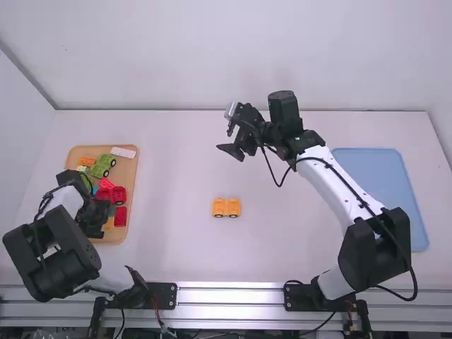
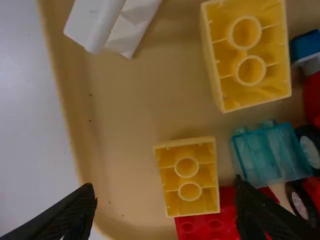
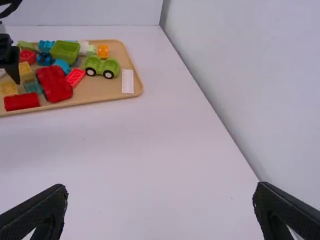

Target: Assemble lego blocks to make yellow taxi

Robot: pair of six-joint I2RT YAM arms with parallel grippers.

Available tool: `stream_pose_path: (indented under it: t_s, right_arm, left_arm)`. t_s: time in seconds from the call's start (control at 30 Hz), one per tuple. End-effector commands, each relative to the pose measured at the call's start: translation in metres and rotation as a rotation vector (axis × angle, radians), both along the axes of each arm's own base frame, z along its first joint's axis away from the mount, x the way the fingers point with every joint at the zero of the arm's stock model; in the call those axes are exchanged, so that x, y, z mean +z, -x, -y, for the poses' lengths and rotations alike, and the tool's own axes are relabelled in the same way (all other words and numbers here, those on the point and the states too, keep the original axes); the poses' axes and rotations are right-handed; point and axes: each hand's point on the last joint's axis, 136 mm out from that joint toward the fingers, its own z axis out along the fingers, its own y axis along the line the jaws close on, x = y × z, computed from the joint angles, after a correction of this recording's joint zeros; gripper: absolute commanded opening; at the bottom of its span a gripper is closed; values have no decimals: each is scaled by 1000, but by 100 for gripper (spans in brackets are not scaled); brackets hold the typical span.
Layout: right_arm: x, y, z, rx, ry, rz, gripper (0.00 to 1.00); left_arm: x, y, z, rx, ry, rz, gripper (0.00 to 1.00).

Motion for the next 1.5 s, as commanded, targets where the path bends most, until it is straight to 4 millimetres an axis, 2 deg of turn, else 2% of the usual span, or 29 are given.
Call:
stream_pose_path:
  t_s: [0.0,0.33,0.43,0.6,0.97,1.27,1.47]
  right_arm:
    - [1,1,2,-1,-1,-2,99]
    - [1,1,2,-1,0,-4,99]
    - [1,1,2,-1,-1,-1,99]
    - [1,1,2,-1,-1,-1,99]
    - [1,1,2,-1,-1,-2,99]
    - [1,1,2,-1,-2,-1,99]
    - [1,1,2,-1,-1,0,99]
  left_arm:
    - [-5,3,2,-6,-8,-14,75]
    - [-15,-9,2,-86,-42,38,83]
    - [-15,-9,3,-79,-40,38,80]
    - [-20,-4,8,-78,-29,23,69]
    - [-26,-6,13,-61,-17,48,66]
    - [-31,-6,14,-12,-20,68,58]
    - [-30,-10,14,-12,-13,89,56]
